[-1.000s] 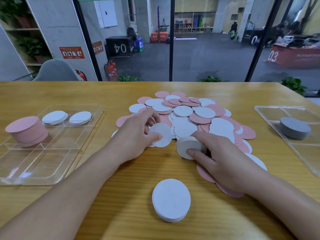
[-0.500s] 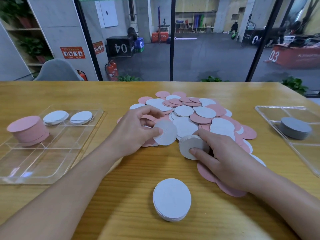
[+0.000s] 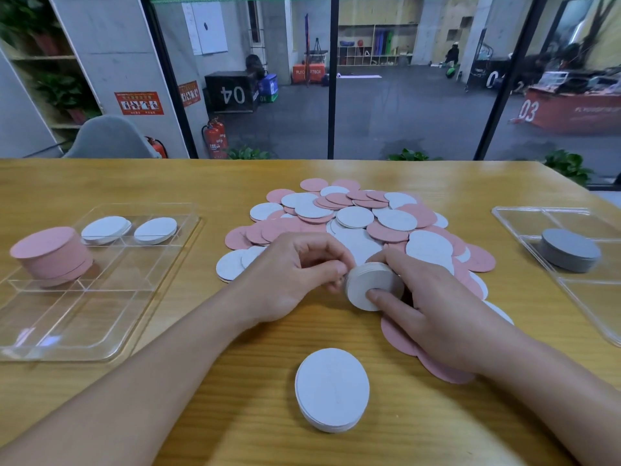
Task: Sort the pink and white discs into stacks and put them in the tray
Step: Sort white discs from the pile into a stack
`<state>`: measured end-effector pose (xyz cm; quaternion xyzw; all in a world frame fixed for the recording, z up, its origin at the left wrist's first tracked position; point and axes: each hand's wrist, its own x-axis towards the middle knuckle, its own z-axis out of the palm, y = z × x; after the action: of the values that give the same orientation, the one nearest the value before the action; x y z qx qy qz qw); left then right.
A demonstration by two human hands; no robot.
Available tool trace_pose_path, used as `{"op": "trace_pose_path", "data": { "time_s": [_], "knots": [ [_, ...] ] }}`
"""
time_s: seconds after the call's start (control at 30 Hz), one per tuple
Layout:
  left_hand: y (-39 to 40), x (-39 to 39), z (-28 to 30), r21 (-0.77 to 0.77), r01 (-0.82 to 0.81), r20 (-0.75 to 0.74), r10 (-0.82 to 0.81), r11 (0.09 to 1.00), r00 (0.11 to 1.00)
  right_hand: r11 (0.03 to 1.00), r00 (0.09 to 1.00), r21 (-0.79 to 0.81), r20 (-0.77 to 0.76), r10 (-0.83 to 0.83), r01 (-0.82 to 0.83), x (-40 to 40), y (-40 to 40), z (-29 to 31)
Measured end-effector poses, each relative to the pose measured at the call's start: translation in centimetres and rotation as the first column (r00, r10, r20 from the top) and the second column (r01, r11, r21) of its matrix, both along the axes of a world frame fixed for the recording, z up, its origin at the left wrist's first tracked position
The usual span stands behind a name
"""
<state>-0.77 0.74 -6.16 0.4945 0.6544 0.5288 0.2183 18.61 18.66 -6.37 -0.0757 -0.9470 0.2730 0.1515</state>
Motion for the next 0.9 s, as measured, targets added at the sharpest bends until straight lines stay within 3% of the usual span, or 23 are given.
{"op": "trace_pose_path", "data": {
  "time_s": [0.07,0.17,0.27,0.6,0.7,0.77,0.9],
  "knots": [
    [0.3,0.5,-0.4,-0.017,0.003,-0.04,-0.004,1.0,0.999,1.0,1.0,0.009,0.013,0.007,-0.007,0.0,0.2,-0.1],
    [0.7,0.2,-0.4,-0.036,-0.154,-0.264,0.14,0.987,0.954,1.0,1.0,0.006,0.03,0.006,-0.006,0.1,0.6,0.1],
    [1.7,-0.6,-0.3,-0.046,-0.238,-0.354,0.207,0.97,0.912,1.0,0.999,0.002,0.046,0.018,-0.018,0.3,0.8,0.5],
    [8.1,-0.4,0.5,-0.349,-0.279,-0.674,-0.033,0.895,0.738,0.995,0.993,-0.038,0.07,0.095,-0.093,0.9,1.7,1.3],
    [8.8,-0.7,-0.1,-0.459,-0.329,-0.771,-0.186,0.825,0.609,0.994,0.992,-0.038,0.075,0.103,-0.101,0.8,1.8,1.0],
    [8.8,-1.1,-0.8,-0.429,-0.32,-0.814,-0.208,0.845,0.542,0.996,0.993,-0.019,0.08,0.087,-0.086,0.7,1.9,0.9],
    [7.0,-1.4,-0.9,-0.432,-0.301,-0.797,-0.204,0.85,0.568,0.997,0.995,-0.019,0.064,0.071,-0.07,0.7,1.8,0.9]
  ]
}}
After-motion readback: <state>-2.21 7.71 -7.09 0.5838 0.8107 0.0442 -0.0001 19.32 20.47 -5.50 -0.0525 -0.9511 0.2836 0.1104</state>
